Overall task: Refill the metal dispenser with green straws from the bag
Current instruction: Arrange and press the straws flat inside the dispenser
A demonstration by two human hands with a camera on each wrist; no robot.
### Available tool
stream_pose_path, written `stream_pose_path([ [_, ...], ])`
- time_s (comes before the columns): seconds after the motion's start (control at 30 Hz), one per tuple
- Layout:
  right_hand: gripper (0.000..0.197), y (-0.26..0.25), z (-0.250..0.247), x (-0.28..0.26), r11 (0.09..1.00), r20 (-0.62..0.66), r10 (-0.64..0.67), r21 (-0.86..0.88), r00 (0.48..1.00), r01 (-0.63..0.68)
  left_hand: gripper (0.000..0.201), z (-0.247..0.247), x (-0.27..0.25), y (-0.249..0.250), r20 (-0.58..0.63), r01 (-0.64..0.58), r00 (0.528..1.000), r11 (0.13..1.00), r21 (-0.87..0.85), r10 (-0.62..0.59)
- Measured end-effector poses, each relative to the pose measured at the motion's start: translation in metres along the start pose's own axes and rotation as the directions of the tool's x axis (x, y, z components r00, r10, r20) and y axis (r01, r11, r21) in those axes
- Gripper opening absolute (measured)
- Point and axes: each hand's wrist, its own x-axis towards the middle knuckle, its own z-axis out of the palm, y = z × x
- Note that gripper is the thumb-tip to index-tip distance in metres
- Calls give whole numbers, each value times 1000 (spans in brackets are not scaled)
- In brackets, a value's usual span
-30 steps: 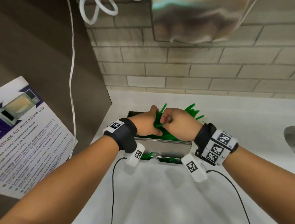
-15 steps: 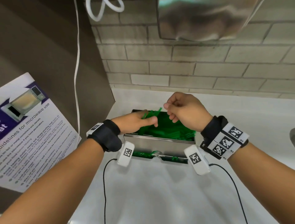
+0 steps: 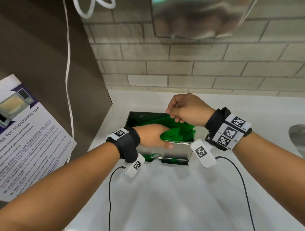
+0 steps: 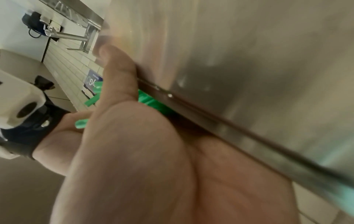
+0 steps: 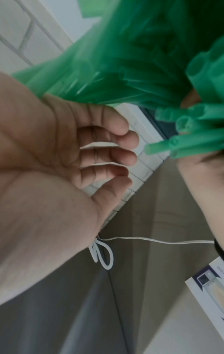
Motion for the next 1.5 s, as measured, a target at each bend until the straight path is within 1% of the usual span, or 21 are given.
stream_pose_path([
  [0.2,9,-4,3,4,999,-16,-37,12,999,37,38,-8,4,-5,27,35,999,997,-71,-33],
  [0.33,8,-10,0,3,984,-87,-84,152,993,97,27,-26,-9,-14,-155,2,987,968,-252,-43],
  [0.4,6,-16,-5,4,956,-145,-118,252,982,152,21,-38,-20,-20,-345,-58,935,923,-380,-84],
  [0.47,25,-21,-6,7,937,-147,-135,302,980,174,18,-51,-33,-25,-539,-209,834,837,-505,-117],
  [0.53,46,-25,2,11,948,-75,-144,274,987,159,19,-63,-43,-26,-687,-432,708,669,-605,-163],
  [0.6,68,-30,19,13,977,40,-165,144,985,158,21,-73,-49,-20,-746,-584,629,500,-639,-218],
  [0.67,80,-35,39,13,982,113,-187,49,976,183,21,-76,-50,-10,-758,-651,600,394,-648,-256],
  [0.73,67,-41,56,13,976,126,-217,47,968,213,20,-72,-49,1,-743,-677,606,306,-669,-284],
  [0.77,49,-42,64,14,974,114,-225,29,968,223,18,-70,-48,4,-737,-672,604,302,-676,-304],
  [0.83,23,-43,72,15,978,90,-210,5,974,210,17,-65,-48,3,-754,-633,565,411,-656,-335],
  [0.93,32,-36,75,19,991,90,-131,47,987,128,57,-72,-61,-12,-862,-617,380,602,-507,-336],
  [0.97,33,-34,74,18,993,101,-117,40,988,113,61,-77,-68,-16,-899,-603,316,667,-438,-304],
  [1.0,34,-31,74,19,994,110,-111,31,988,108,58,-83,-74,-20,-926,-554,283,746,-369,-249],
  [1.03,33,-30,73,20,993,117,-117,31,986,114,50,-87,-79,-23,-937,-463,300,832,-305,-177],
  [1.1,32,-33,73,23,988,120,-148,58,982,142,38,-91,-82,-24,-887,-280,457,936,-211,-63],
  [1.17,33,-37,74,27,985,124,-167,68,978,160,33,-89,-81,-17,-809,-208,586,958,-196,-38],
  [1.23,34,-40,73,28,983,121,-175,72,977,167,33,-88,-76,-16,-806,-252,592,947,-200,-13],
  [1.3,33,-42,66,28,974,62,-201,120,978,193,41,-88,-76,-20,-844,-392,534,870,-300,-50],
  [1.37,35,-46,54,29,934,-64,-252,245,966,260,56,-80,-76,-24,-831,-482,513,729,-486,-215],
  [1.4,35,-48,48,29,894,-135,-274,328,952,304,61,-70,-75,-25,-778,-477,549,649,-593,-307],
  [1.5,30,-59,36,24,696,-305,-309,574,901,433,65,-32,-67,-17,-505,-340,749,406,-848,-429],
])
